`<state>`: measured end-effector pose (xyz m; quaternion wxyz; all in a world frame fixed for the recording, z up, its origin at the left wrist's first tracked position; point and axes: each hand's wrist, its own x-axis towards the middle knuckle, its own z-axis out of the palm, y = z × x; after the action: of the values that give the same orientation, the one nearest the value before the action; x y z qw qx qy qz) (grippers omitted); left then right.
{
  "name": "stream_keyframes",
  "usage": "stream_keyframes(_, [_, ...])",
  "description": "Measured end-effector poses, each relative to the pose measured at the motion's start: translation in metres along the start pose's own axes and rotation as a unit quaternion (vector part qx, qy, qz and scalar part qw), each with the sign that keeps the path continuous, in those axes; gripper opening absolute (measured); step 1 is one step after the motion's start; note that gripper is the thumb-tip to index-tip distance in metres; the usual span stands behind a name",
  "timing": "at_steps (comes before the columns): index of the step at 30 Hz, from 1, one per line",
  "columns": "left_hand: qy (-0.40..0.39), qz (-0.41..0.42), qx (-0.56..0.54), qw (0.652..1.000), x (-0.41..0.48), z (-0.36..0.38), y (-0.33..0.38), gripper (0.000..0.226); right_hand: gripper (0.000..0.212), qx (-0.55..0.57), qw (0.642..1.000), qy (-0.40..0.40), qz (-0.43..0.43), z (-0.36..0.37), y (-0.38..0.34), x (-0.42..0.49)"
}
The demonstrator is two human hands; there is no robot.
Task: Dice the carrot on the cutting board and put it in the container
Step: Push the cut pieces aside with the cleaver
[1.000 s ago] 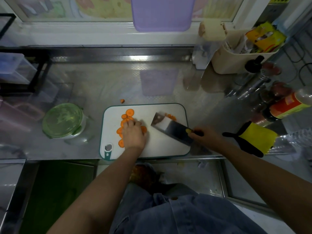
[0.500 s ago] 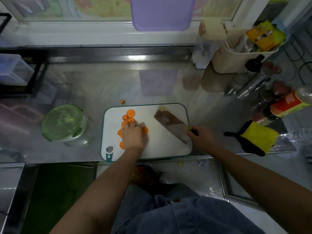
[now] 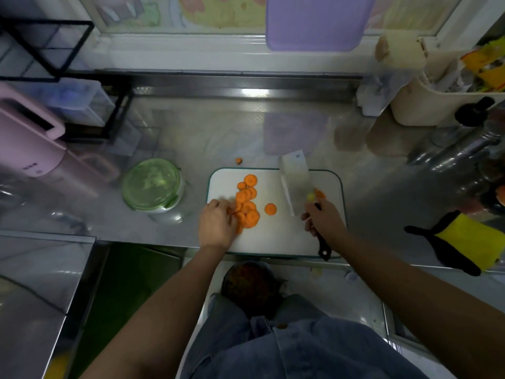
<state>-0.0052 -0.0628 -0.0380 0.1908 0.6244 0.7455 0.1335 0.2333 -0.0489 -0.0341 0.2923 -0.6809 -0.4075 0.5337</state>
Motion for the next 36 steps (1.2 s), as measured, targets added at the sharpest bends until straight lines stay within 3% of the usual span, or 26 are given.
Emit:
stream_keyframes(3, [-0.032,-0.038,-0.038,0.998,-0.005,-0.003,-0.010,0.012,0.011,0.041,0.999,-0.027,0.015,0.016,-0.003,-0.001])
stream_keyframes(7, [-0.066,-0.043,-0.074,0.994,-0.010,-0.003,-0.015,0.019,0.015,0.004,1.000,-0.011,0.009,0.026,-0.005,-0.007])
stream_keyframes(11, [-0.014,0.041,-0.050,0.998,-0.008,-0.003,-0.010,0.011,0.009,-0.007,1.000,-0.016,0.005,0.028,-0.011,-0.011])
stream_keyframes(13, [-0.019,0.092,-0.025,0.995,-0.004,-0.001,-0.005,0.024,0.003,-0.023,0.999,-0.023,0.007,0.028,-0.013,-0.012])
stream_keyframes(17, [-0.090,0.174,0.106,0.975,0.006,0.005,0.006,0.047,0.011,-0.037,0.998,-0.035,0.028,0.029,-0.016,-0.012])
stream_keyframes(19, [-0.101,0.200,0.175,0.959,0.010,0.008,0.008,0.048,0.007,-0.033,0.998,-0.035,0.033,0.029,-0.019,-0.013])
stream_keyframes(21, [-0.090,0.213,0.201,0.952,0.012,0.010,0.008,0.041,0.020,-0.026,0.999,-0.030,0.034,0.029,-0.022,-0.013])
stream_keyframes(26, [-0.076,0.241,0.189,0.949,0.019,0.012,0.007,0.030,0.027,-0.026,0.998,-0.022,0.043,0.029,-0.023,-0.011])
stream_keyframes(36, [-0.078,0.228,0.121,0.963,0.027,0.017,0.004,0.037,0.018,-0.004,0.997,-0.044,0.056,0.025,-0.025,-0.012])
